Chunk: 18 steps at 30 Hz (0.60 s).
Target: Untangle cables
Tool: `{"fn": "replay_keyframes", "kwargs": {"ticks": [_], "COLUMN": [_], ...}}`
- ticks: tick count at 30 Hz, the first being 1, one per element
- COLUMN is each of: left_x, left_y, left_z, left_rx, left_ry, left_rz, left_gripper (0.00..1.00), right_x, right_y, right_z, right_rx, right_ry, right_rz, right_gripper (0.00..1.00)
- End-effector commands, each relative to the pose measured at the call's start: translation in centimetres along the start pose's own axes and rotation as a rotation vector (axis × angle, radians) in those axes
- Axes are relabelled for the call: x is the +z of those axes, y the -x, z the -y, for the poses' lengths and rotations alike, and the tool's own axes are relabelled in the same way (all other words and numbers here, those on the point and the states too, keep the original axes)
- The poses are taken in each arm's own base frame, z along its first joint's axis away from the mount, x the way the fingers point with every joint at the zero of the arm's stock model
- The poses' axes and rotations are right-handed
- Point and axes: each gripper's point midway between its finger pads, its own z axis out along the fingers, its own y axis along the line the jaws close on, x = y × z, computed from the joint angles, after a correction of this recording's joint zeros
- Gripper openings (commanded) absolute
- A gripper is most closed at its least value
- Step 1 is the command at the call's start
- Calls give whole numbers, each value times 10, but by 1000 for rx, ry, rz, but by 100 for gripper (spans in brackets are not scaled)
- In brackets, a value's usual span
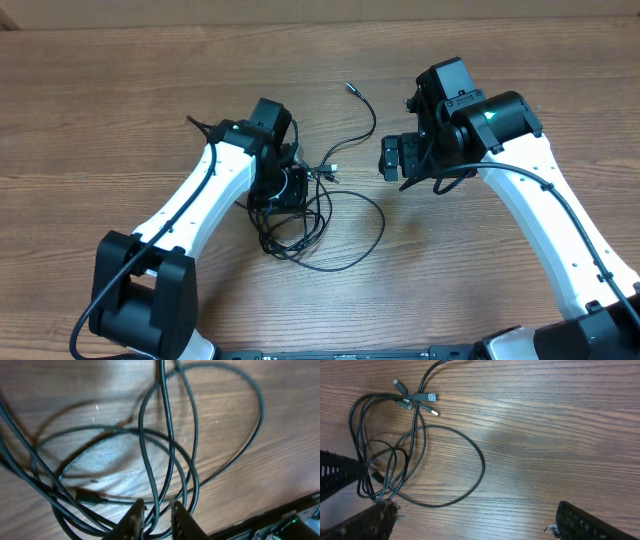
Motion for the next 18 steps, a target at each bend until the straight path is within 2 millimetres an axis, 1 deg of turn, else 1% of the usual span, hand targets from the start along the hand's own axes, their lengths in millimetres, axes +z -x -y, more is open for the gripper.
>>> {"fn": "replay_keyframes", "kwargs": {"ticks": [1,6,11,15,18], "left_x": [10,26,39,48,54], "left_y": [-14,-25,-24,-26,-25], "left_z": [-4,-6,-1,-3,-10], "left_rx": [-47,-90,-73,-80,-76], "left_ry": [24,34,23,24,48], "left_rz": [-42,-65,-40,-32,-16], "left_gripper": [20,18,21,20,18], "right_x": [-5,-5,-5,-5,-5], "right_y": [7,7,7,7,7], "right_z": [0,0,0,0,0], "right_rx": [8,8,8,8,8], "right_ry": [-1,-1,-1,-1,-1], "right_rz": [24,24,24,24,24], "right_gripper": [100,100,100,100,100]}}
